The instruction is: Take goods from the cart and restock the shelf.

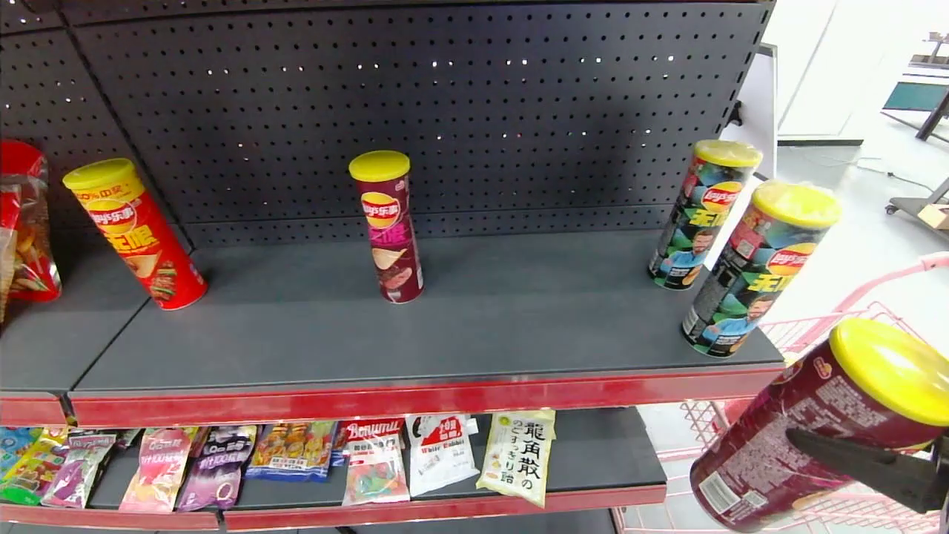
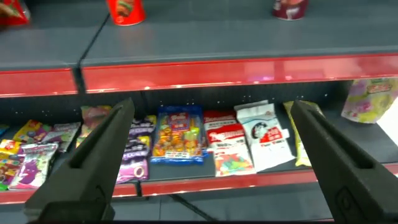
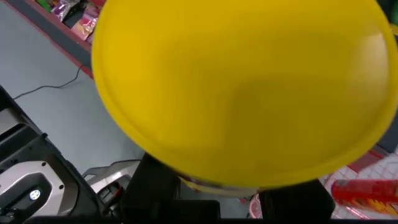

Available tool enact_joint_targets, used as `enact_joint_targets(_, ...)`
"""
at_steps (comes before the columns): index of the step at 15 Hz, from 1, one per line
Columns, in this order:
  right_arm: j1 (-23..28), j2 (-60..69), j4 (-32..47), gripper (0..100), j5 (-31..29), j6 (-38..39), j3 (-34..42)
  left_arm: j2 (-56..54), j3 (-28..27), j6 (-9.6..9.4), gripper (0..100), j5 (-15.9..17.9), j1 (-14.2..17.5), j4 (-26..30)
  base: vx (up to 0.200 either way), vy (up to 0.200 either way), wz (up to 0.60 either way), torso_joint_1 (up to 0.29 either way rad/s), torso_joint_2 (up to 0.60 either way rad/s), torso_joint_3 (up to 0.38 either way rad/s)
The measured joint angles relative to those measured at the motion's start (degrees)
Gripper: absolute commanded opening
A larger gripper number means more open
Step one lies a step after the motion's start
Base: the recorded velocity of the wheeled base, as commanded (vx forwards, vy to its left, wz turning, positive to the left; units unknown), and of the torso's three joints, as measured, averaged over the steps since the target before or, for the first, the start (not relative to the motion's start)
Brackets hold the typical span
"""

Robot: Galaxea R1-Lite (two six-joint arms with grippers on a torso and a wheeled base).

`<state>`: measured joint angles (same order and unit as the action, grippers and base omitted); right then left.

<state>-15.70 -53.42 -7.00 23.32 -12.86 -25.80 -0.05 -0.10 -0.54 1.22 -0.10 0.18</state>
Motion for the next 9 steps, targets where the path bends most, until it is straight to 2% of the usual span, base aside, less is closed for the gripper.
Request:
enact_joint_targets(6, -3.06, 0.74, 0.05, 0, 0.11, 0.22, 0.74, 0.0, 0.0, 0.0, 100, 0.0, 0.0, 0.0, 0.0, 0.2, 0.0, 0.002, 0.0, 0.0)
enact_joint_targets(9, -4.06, 0.8, 0.07, 0, 0.11, 0.33, 0.66, 0.0, 0.0, -0.09, 100, 0.0, -0.04, 0.02, 0.0, 0.0, 0.0, 0.0, 0.0, 0.0)
